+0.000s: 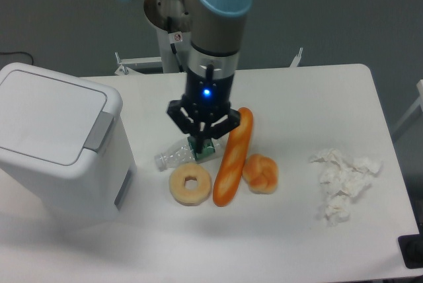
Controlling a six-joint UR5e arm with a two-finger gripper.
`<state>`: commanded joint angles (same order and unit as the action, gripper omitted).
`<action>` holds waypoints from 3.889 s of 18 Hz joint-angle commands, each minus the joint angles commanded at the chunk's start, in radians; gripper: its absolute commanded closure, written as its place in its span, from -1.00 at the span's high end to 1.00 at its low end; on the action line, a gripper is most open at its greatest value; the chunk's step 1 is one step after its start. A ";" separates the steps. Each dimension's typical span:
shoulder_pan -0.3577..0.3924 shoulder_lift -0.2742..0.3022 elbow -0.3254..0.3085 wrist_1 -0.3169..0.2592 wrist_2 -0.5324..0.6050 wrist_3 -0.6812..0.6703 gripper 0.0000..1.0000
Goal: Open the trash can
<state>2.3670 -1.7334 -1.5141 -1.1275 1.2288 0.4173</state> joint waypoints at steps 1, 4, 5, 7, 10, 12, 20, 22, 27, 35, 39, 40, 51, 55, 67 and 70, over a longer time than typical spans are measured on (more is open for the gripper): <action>-0.014 0.002 0.000 0.000 -0.009 -0.003 -1.00; -0.045 0.014 0.000 0.018 -0.051 -0.028 -1.00; -0.049 0.014 0.000 0.024 -0.060 -0.040 -1.00; -0.072 0.015 0.005 0.028 -0.072 -0.055 -1.00; -0.098 0.037 -0.003 0.028 -0.077 -0.077 -1.00; -0.103 0.043 -0.003 0.026 -0.083 -0.084 -1.00; -0.121 0.046 -0.018 0.025 -0.091 -0.092 -1.00; -0.133 0.048 -0.020 0.017 -0.088 -0.094 -1.00; -0.143 0.049 -0.038 0.017 -0.086 -0.095 -1.00; -0.138 0.061 -0.052 0.015 -0.086 -0.094 -1.00; -0.137 0.061 -0.051 0.017 -0.086 -0.094 -1.00; -0.137 0.061 -0.051 0.017 -0.086 -0.094 -1.00; -0.129 0.074 -0.049 0.015 -0.089 -0.094 -1.00; -0.101 0.074 -0.034 0.017 -0.089 -0.094 -0.52; 0.098 0.040 -0.048 0.028 0.019 -0.014 1.00; 0.144 0.006 -0.051 0.031 0.130 0.130 1.00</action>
<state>2.5109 -1.7271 -1.5646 -1.0968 1.3588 0.5471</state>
